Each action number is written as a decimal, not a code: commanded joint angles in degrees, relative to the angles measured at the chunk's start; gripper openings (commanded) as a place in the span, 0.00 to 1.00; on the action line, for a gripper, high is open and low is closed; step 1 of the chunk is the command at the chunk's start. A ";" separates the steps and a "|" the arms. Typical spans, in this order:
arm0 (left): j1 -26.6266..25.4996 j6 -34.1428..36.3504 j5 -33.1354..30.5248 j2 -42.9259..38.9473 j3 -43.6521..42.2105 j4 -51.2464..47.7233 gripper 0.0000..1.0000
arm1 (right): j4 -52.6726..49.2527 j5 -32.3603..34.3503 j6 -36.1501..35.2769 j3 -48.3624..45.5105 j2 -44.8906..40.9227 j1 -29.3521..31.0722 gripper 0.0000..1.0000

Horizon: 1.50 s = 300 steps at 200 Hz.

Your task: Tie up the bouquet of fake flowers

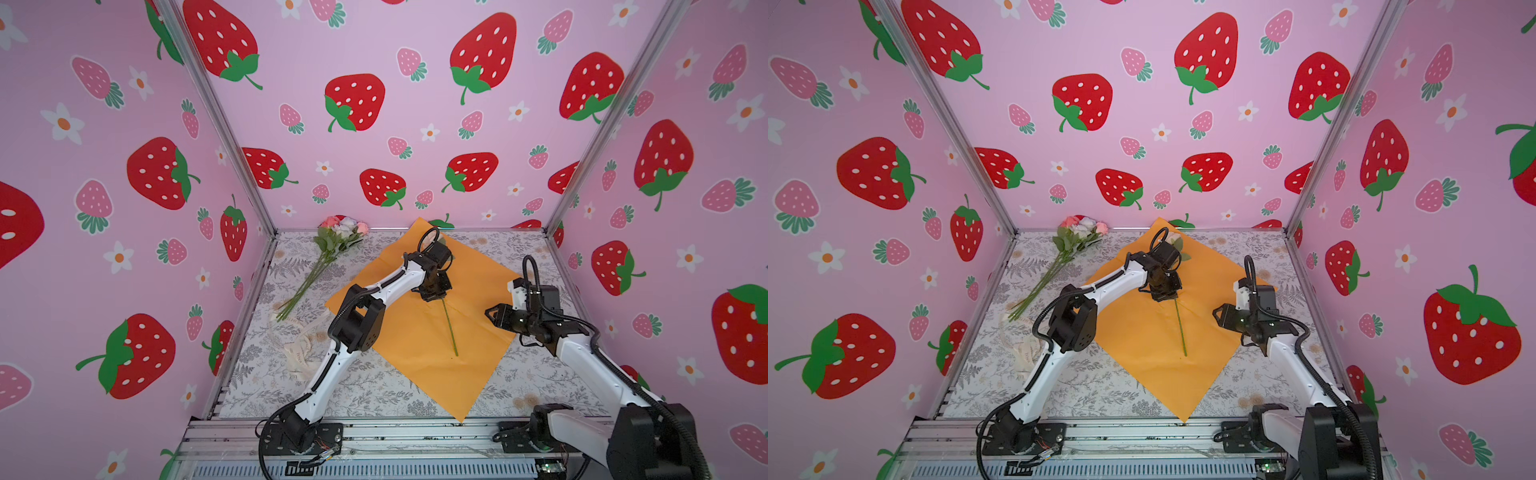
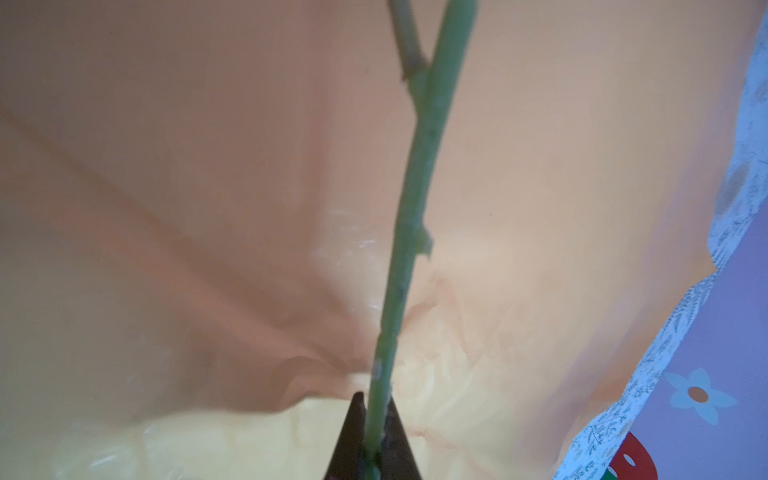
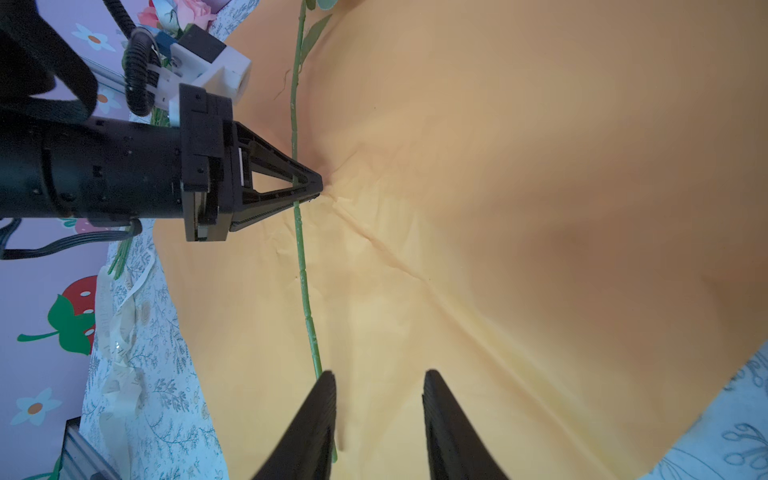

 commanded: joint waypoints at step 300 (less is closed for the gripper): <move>40.55 60.19 -10.44 -19.21 -19.08 -10.08 0.51 | 10.87 -4.89 0.69 11.29 11.34 14.51 0.51</move>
